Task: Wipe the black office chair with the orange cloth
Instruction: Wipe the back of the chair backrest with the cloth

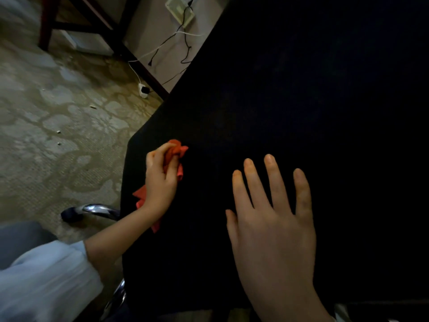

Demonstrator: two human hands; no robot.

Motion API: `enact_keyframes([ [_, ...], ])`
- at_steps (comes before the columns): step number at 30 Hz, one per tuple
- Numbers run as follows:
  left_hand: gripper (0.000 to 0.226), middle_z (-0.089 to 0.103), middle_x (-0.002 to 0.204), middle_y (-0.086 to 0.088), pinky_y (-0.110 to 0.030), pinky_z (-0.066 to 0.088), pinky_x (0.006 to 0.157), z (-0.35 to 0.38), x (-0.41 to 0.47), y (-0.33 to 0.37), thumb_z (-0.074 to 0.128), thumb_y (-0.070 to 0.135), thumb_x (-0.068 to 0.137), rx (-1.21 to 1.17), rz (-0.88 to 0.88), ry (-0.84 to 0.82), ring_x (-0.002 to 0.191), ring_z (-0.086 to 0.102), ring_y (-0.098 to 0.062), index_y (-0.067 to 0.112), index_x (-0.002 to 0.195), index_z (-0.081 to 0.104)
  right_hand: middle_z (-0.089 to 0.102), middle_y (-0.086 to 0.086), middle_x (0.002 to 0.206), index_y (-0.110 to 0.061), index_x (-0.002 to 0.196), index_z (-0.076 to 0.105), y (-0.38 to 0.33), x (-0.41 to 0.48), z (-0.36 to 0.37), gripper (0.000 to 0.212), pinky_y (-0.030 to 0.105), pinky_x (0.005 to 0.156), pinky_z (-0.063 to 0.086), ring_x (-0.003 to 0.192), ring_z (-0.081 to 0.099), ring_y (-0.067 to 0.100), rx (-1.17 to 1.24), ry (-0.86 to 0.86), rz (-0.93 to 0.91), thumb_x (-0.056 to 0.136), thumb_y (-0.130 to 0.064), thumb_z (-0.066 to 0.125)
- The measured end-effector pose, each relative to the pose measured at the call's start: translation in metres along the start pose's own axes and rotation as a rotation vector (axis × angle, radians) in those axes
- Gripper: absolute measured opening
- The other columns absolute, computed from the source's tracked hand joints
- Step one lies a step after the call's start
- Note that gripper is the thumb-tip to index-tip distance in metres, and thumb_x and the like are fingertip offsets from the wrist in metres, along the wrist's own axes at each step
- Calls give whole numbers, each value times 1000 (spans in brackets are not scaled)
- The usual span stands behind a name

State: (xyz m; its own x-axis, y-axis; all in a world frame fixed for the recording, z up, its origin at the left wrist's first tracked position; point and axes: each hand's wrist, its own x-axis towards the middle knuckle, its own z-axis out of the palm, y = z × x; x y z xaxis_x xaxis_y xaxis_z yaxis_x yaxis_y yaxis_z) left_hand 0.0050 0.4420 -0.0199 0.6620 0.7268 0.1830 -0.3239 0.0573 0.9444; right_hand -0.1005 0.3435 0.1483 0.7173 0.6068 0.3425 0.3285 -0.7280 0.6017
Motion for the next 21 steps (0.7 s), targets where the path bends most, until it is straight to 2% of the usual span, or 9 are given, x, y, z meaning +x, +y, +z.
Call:
enact_keyframes([
  [2, 28, 42, 114, -7, 5, 32, 76, -1, -13, -6, 51, 14, 96, 1, -118, 41, 95, 51, -7, 17, 123, 54, 59, 18, 127, -2, 115, 66, 6, -6, -4, 70, 43, 114, 0, 129, 31, 30, 1, -10, -6, 50, -18, 87],
  [4, 27, 41, 115, -9, 3, 35, 73, 1, -29, 5, 52, 8, 94, -49, -189, 73, 89, 50, -3, 17, 120, 55, 59, 18, 127, -1, 114, 66, 13, -12, -9, 74, 43, 114, 0, 128, 31, 30, 2, -21, -13, 46, -17, 89],
  [6, 29, 41, 110, 0, 1, 39, 72, 4, -48, 30, 53, 3, 93, -123, -158, 50, 89, 52, 1, 28, 109, 55, 59, 18, 128, -2, 116, 65, 20, -17, -16, 73, 43, 113, 2, 128, 32, 31, -13, -38, -24, 49, -20, 88],
  [8, 35, 41, 107, 8, -2, 40, 77, 4, -70, 58, 53, 6, 93, -189, -32, -43, 94, 50, 10, 41, 100, 51, 58, 16, 130, -4, 118, 64, 27, -22, -20, 70, 42, 113, 5, 129, 32, 30, -26, -51, -42, 55, -23, 86],
  [10, 29, 40, 111, 8, -5, 40, 81, 4, -87, 79, 52, 16, 91, -223, 175, -203, 99, 48, 7, 43, 101, 51, 56, 15, 132, -5, 121, 63, 34, -25, -20, 64, 42, 113, 5, 130, 31, 30, -38, -58, -68, 63, -26, 83],
  [13, 32, 39, 109, 9, -8, 42, 82, 4, -87, 87, 49, 22, 86, -213, 408, -380, 97, 47, 2, 36, 115, 49, 52, 12, 138, -7, 128, 57, 42, -28, -21, 55, 45, 114, 3, 134, 29, 30, -96, -97, -114, 81, -36, 51],
  [16, 32, 32, 105, 13, -8, 40, 83, 10, -71, 70, 50, 19, 86, -134, 539, -329, 95, 42, 8, 25, 117, 49, 46, 13, 143, -8, 134, 51, 46, -27, -19, 61, 48, 115, -2, 137, 25, 32, -168, -157, -143, 83, -39, 35],
  [19, 30, 37, 109, 7, -11, 41, 85, 12, -58, 54, 48, 19, 87, -123, 455, -221, 100, 44, 9, 24, 117, 48, 43, 13, 145, -9, 136, 48, 42, -21, -19, 57, 51, 114, -5, 138, 22, 33, -206, -157, -150, 84, -34, 45],
  [21, 29, 43, 111, -2, -16, 44, 88, 13, -47, 47, 48, 20, 89, -125, 356, -129, 103, 49, 1, 25, 117, 48, 41, 13, 146, -9, 137, 47, 37, -16, -20, 60, 52, 113, -4, 139, 21, 34, -265, -158, -151, 85, -38, 45],
])
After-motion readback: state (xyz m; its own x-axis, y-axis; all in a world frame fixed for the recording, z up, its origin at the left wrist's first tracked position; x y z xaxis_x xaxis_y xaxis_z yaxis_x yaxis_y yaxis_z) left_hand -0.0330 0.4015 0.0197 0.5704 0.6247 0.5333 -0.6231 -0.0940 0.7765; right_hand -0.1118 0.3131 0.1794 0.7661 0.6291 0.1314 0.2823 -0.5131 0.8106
